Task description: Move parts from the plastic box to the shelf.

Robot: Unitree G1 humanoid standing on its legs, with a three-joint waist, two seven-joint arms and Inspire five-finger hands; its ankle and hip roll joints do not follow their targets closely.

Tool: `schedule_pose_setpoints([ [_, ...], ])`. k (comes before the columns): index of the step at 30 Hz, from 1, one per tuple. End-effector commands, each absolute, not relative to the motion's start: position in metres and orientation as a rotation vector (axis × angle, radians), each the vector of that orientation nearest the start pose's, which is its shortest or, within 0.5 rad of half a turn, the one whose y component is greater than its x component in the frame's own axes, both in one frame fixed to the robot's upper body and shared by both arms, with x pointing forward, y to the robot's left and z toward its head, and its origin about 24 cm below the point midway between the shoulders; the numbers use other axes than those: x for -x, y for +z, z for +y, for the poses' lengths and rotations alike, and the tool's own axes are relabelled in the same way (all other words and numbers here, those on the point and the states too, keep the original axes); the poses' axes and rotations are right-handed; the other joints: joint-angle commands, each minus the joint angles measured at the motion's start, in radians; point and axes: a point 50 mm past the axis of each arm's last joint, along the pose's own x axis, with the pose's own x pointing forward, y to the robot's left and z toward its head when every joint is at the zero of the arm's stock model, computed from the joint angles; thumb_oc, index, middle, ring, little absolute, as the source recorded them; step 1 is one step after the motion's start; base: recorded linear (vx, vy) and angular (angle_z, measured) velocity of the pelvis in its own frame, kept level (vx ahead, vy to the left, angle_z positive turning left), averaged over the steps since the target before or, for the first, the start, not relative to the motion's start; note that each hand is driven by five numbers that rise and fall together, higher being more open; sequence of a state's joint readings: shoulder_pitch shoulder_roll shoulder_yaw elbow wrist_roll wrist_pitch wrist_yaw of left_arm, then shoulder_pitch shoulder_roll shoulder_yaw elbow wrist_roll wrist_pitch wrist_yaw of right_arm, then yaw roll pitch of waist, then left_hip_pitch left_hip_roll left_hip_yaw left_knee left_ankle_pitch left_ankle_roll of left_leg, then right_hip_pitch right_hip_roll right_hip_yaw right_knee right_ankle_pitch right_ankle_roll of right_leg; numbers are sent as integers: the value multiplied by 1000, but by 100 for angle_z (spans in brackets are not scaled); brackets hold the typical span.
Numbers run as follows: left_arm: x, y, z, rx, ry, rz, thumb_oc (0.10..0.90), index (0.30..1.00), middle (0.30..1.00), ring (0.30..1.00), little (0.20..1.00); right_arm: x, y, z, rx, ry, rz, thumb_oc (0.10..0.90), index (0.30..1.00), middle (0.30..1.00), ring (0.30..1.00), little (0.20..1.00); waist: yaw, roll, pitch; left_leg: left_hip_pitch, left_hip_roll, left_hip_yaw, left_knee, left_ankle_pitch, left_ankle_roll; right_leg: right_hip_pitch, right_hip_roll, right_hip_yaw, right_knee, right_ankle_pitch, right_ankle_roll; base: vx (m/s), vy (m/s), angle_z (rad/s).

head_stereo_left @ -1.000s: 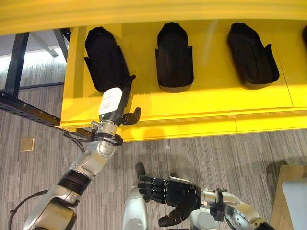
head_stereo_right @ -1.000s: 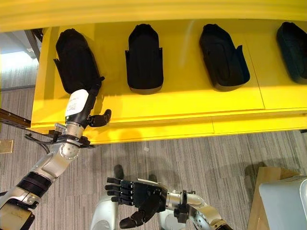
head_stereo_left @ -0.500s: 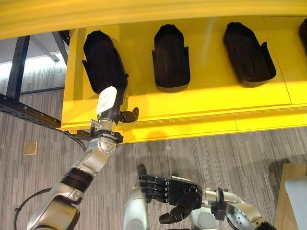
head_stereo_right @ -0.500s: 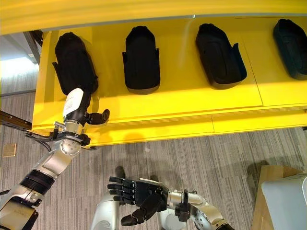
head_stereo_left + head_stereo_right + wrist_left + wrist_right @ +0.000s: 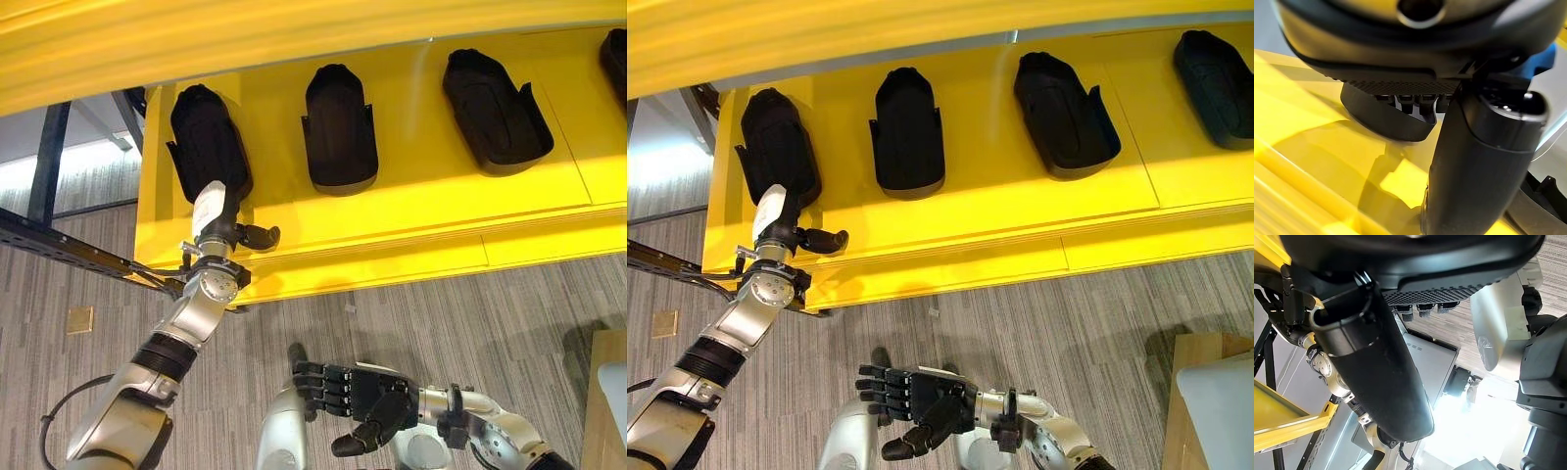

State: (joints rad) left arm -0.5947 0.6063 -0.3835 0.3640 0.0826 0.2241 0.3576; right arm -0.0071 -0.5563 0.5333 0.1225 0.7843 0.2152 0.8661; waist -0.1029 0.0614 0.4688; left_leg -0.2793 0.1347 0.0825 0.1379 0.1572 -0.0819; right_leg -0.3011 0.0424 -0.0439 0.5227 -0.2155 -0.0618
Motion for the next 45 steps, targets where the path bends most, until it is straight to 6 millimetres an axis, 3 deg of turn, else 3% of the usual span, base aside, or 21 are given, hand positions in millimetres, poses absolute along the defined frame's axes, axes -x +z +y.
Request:
schedule_pose_setpoints([
  [1, -346, 102, 257, -891, 341, 134, 900, 1000, 1000, 1000, 1000, -182, 14, -94, -515, 1353, 371, 900, 1000, 1000, 1000, 1000, -24, -58, -26, 5, -49, -16, 73, -87, 41, 42, -37, -68, -123, 84, 65, 0, 0, 0],
  [25, -328, 84, 268, -870, 306, 190, 900, 1000, 1000, 1000, 1000, -186, 14, -103, -500, 1320, 361, 900, 1000, 1000, 1000, 1000, -18, -52, -33, 18, -51, -17, 76, -97, 42, 48, -44, -71, -121, 76, 60, 1, 1, -1],
  [45, -306, 57, 272, -833, 258, 276, 900, 1000, 1000, 1000, 1000, -186, 12, -108, -498, 1290, 368, 900, 1000, 1000, 1000, 1000, -1, -39, -48, 42, -64, -26, 63, -95, 44, 77, -51, -81, -133, 73, 61, 0, 0, 0],
])
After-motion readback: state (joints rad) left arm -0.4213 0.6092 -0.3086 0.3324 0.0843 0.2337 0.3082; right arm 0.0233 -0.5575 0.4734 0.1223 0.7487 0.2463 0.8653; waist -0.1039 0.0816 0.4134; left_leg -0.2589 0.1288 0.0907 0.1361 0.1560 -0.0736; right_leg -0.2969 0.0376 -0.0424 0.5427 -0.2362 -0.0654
